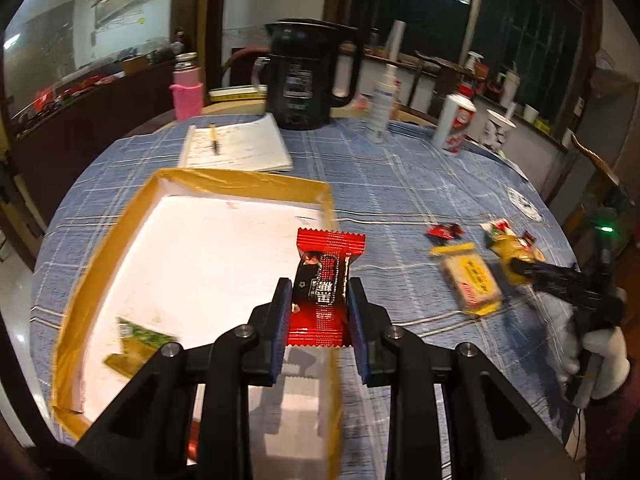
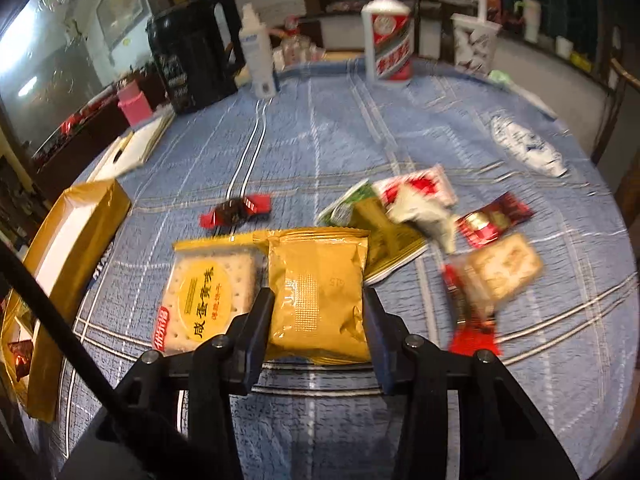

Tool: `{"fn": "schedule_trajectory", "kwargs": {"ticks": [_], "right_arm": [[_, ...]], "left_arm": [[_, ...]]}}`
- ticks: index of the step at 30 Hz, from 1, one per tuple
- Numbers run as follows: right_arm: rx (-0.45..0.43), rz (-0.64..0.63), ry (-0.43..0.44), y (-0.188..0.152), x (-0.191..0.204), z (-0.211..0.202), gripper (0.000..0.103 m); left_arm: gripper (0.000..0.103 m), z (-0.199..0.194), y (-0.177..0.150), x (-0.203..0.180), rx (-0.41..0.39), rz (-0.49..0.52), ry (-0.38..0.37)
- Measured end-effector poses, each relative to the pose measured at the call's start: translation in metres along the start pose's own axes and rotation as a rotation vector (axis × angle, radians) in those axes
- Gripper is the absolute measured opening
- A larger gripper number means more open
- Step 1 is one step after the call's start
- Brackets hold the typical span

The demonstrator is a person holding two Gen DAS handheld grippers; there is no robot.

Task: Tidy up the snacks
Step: 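Carry both snacks over the white tray and open both grippers to release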

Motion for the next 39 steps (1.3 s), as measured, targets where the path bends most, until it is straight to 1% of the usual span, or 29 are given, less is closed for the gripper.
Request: {"fn": "schedule_trajectory", "kwargs": {"ticks": [2, 5, 6, 10, 14, 15, 19, 22, 27, 31, 32, 33, 34, 35, 37, 39], "right_arm": [[-0.034, 0.003, 0.022, 0.005, 0.008, -0.016, 0.043], [-0.046, -0.026, 0.102, 0.011, 0.035, -0.032, 0.044], [-0.043, -0.047, 0.142, 0.012, 0.052, -0.036, 0.044], [-0.019, -0.133, 0.252, 0.009, 0.113, -0.038, 0.044], [0.031, -0.214, 0.367, 0.003, 0.184, -0.033, 0.044], [0.041, -0.241, 0.386, 0.000, 0.203, -0.031, 0.044], [0.079, -0.328, 0.433, -0.011, 0.259, -0.020, 0.044], [0.115, -0.382, 0.438, -0.019, 0.294, -0.002, 0.044], [0.153, -0.444, 0.407, -0.040, 0.323, 0.018, 0.044], [0.172, -0.436, 0.396, -0.047, 0.326, 0.025, 0.044], [0.174, -0.435, 0.400, -0.048, 0.326, 0.025, 0.045], [0.172, -0.434, 0.404, -0.048, 0.327, 0.024, 0.045], [0.161, -0.435, 0.408, -0.047, 0.329, 0.022, 0.045], [0.150, -0.436, 0.413, -0.048, 0.330, 0.019, 0.045], [0.135, -0.439, 0.426, -0.047, 0.332, 0.014, 0.047], [0.117, -0.434, 0.430, -0.045, 0.331, 0.007, 0.048]], "left_arm": [[0.029, -0.001, 0.001, 0.017, -0.002, -0.022, 0.019], [0.029, 0.001, 0.003, 0.039, 0.000, -0.045, 0.050], [0.029, 0.004, 0.003, 0.051, 0.007, -0.060, 0.062], [0.029, 0.014, 0.006, 0.081, 0.034, -0.090, 0.103], [0.029, 0.024, 0.003, 0.106, 0.064, -0.106, 0.136], [0.029, 0.025, 0.002, 0.111, 0.068, -0.110, 0.140], [0.029, 0.033, 0.001, 0.130, 0.090, -0.131, 0.157], [0.029, 0.039, 0.002, 0.140, 0.105, -0.137, 0.165], [0.030, 0.048, 0.000, 0.150, 0.136, -0.164, 0.143], [0.031, 0.045, 0.002, 0.154, 0.128, -0.184, 0.131], [0.037, 0.045, 0.002, 0.155, 0.128, -0.190, 0.129], [0.047, 0.045, 0.003, 0.156, 0.125, -0.198, 0.126], [0.050, 0.043, 0.003, 0.157, 0.117, -0.205, 0.122], [0.053, 0.041, 0.004, 0.158, 0.111, -0.210, 0.121], [0.054, 0.036, 0.004, 0.157, 0.102, -0.222, 0.116], [0.056, 0.029, 0.005, 0.155, 0.089, -0.238, 0.105]]}}
Point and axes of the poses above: each gripper's, at about its wrist camera, not at the fingertips, and z roughly the way its jaws point, x to its left, y to its top, the point moved 4 cm from there along z, roughly the way its jaws point, and after that the axes turned 1 degree about -x, right-handed, at the moved point
